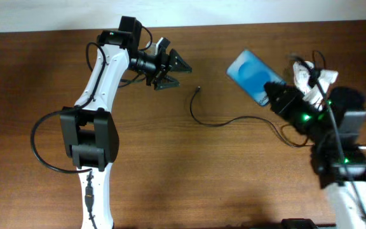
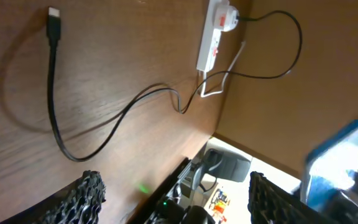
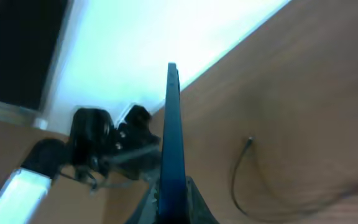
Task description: Plug charger to phone and switch on socket
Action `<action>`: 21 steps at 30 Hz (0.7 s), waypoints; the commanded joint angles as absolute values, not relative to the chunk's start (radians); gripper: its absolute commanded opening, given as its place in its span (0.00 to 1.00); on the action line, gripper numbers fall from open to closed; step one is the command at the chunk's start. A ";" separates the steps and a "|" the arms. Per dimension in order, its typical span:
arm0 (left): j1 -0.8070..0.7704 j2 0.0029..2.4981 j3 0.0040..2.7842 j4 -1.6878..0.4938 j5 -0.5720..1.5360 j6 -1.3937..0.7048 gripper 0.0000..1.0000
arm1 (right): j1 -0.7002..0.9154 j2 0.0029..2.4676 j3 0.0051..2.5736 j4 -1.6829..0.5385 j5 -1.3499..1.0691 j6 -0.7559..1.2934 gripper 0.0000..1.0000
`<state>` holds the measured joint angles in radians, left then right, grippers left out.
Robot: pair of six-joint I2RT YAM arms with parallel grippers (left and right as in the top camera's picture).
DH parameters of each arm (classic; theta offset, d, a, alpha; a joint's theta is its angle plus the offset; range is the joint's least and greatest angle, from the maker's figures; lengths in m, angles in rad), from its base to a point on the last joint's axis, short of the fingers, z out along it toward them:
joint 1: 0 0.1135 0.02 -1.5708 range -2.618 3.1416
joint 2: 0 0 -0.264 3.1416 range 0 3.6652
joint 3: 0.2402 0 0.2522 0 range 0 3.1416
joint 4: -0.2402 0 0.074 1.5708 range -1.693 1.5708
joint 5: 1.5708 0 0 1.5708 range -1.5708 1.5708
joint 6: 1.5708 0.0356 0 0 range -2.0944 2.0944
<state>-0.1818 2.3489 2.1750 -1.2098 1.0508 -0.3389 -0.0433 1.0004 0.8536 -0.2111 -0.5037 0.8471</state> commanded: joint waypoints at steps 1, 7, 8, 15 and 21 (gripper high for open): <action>-0.174 2.347 2.181 -1.202 1.124 -0.319 0.77 | -0.047 1.023 0.601 0.206 -0.517 1.265 0.04; -0.175 2.347 2.181 -1.138 1.229 -0.352 0.77 | -0.015 1.327 0.490 0.688 -0.437 1.633 0.04; -0.175 2.347 2.181 -1.119 1.228 -0.366 0.76 | 0.010 1.384 0.490 0.764 -0.413 1.689 0.04; -0.176 2.347 2.181 -0.974 1.226 -0.499 0.70 | 0.187 1.489 0.545 0.944 -0.196 1.749 0.04; -0.212 2.347 2.181 -0.865 1.063 -0.635 0.68 | 0.302 1.490 0.705 0.683 -0.115 1.766 0.04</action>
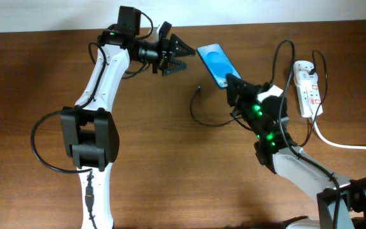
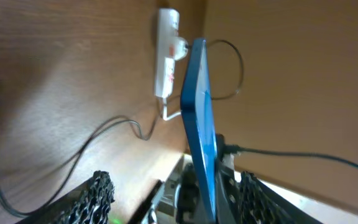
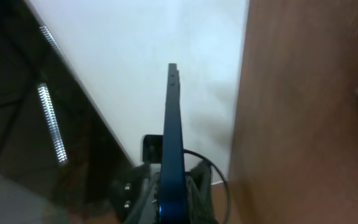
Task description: Plug charger to phone and switch on socket
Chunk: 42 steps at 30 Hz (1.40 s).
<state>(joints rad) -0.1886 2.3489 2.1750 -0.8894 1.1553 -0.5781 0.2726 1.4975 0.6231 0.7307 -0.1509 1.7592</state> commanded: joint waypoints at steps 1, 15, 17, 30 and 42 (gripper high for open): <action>-0.222 2.347 2.181 -0.844 1.048 -0.640 0.65 | 0.315 1.492 0.731 0.640 -0.102 1.766 0.04; -0.267 2.347 2.181 -0.681 1.024 -0.890 0.34 | 0.381 1.532 0.771 0.611 -0.048 1.763 0.04; -0.267 2.347 2.181 -0.677 1.019 -0.921 0.33 | 0.382 1.532 0.771 0.617 -0.056 1.763 0.04; -0.272 2.347 2.181 -0.467 1.198 -1.087 0.23 | 0.400 1.533 0.771 0.661 -0.078 1.732 0.04; -0.300 2.347 2.181 -0.459 1.208 -1.076 0.08 | 0.401 1.533 0.771 0.696 -0.097 1.732 0.04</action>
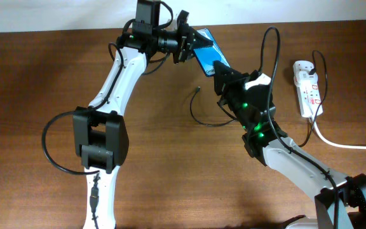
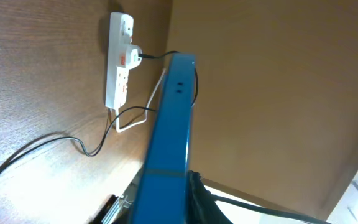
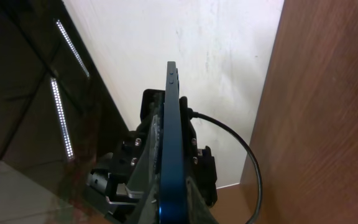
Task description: Plug charger to phone and switch on socket
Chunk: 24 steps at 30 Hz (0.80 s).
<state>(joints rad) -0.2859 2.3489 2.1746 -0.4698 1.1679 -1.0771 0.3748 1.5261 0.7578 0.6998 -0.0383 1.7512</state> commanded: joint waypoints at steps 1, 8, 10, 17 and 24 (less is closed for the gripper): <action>-0.300 2.347 2.181 -0.459 1.206 -1.076 0.05 | 0.401 1.533 0.771 0.696 -0.097 1.732 0.04; -0.300 2.347 2.181 -0.460 1.182 -1.077 0.00 | 0.401 1.533 0.771 0.690 -0.074 1.732 0.05; -0.294 2.347 2.181 -0.460 1.182 -1.076 0.00 | 0.399 1.533 0.771 0.685 -0.065 1.715 0.09; -0.252 2.347 2.181 -0.461 1.186 -1.068 0.00 | 0.370 1.533 0.771 0.680 -0.039 1.653 0.33; -0.158 2.347 2.181 -0.526 1.198 -0.942 0.00 | 0.167 1.533 0.771 0.669 -0.228 1.415 0.41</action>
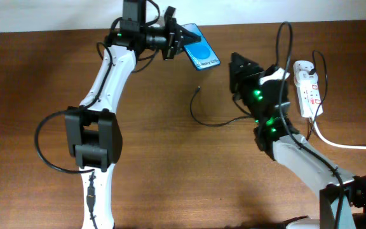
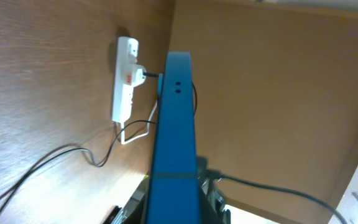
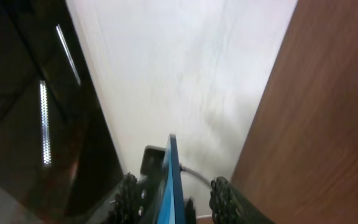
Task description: Plug charger to phone and switch on socket
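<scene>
My left gripper (image 1: 182, 37) is shut on the blue phone (image 1: 199, 54) and holds it in the air at the table's back. In the left wrist view the phone (image 2: 173, 124) shows edge-on, hiding my gripper (image 2: 173, 211). My right gripper (image 1: 235, 69) stands open to the phone's right, apart from it. From the right wrist, the phone (image 3: 171, 177) appears beyond the spread fingers (image 3: 225, 198). The black charger cable's plug end (image 1: 197, 89) lies on the table below the phone. The white power strip (image 1: 307, 86) lies at the far right, with a plug in it (image 2: 127, 76).
The black cable (image 1: 234, 119) loops across the wooden table (image 1: 170, 159) from its middle toward the power strip. A white mains lead (image 1: 342, 145) runs off the right edge. A white wall (image 3: 185, 74) borders the table's back.
My right gripper has opened, let go of the phone and drawn back to the right. The left gripper now holds the phone alone, a little higher and further left.
My right gripper held the phone over the table's right side while the left stood open at the back. Then the right gripper had the phone at the left gripper's open jaws. Both then gripped it. Now only the left holds it.
</scene>
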Action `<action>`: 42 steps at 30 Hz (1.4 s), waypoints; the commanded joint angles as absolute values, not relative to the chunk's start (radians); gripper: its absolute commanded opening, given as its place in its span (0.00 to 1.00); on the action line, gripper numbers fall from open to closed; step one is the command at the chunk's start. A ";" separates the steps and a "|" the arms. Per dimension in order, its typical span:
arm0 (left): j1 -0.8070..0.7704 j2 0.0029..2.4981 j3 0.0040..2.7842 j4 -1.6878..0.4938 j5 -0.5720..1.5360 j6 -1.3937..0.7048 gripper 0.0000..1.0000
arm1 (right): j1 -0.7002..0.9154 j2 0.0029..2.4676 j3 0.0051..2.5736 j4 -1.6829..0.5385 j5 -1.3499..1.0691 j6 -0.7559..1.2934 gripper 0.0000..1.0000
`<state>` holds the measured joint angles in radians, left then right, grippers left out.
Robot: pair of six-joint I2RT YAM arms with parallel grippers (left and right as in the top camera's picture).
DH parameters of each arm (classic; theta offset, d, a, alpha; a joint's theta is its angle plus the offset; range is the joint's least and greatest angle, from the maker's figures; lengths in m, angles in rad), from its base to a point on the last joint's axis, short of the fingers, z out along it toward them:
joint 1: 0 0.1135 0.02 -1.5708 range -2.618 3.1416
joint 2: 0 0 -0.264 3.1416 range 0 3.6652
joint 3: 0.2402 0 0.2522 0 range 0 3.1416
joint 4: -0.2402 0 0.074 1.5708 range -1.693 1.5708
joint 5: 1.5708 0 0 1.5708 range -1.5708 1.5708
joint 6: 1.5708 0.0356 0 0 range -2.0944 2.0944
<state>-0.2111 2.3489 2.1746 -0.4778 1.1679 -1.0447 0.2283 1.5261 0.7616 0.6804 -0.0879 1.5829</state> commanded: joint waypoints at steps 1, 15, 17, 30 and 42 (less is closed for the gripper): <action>-0.141 2.347 2.181 -0.572 1.197 -0.876 0.00 | 0.135 1.533 0.771 0.656 -0.315 1.336 0.40; -0.039 2.347 2.180 -1.116 0.958 -0.270 0.00 | 0.065 1.532 0.798 -0.023 -0.585 0.663 0.76; -0.034 2.347 2.180 -1.126 0.915 -0.259 0.00 | 0.066 1.533 0.929 -0.241 -0.551 0.564 0.72; 0.025 2.347 2.181 -1.221 0.965 -0.236 0.00 | 0.273 1.998 1.616 -0.606 -0.408 0.805 0.45; 0.025 2.347 2.180 -1.244 0.962 -0.237 0.00 | 0.295 2.252 1.616 -0.492 -0.527 0.855 0.38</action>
<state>0.0231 2.3493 2.1750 -1.2423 0.9195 -0.2497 0.2882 2.2082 1.5936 -0.4984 -0.4847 0.8536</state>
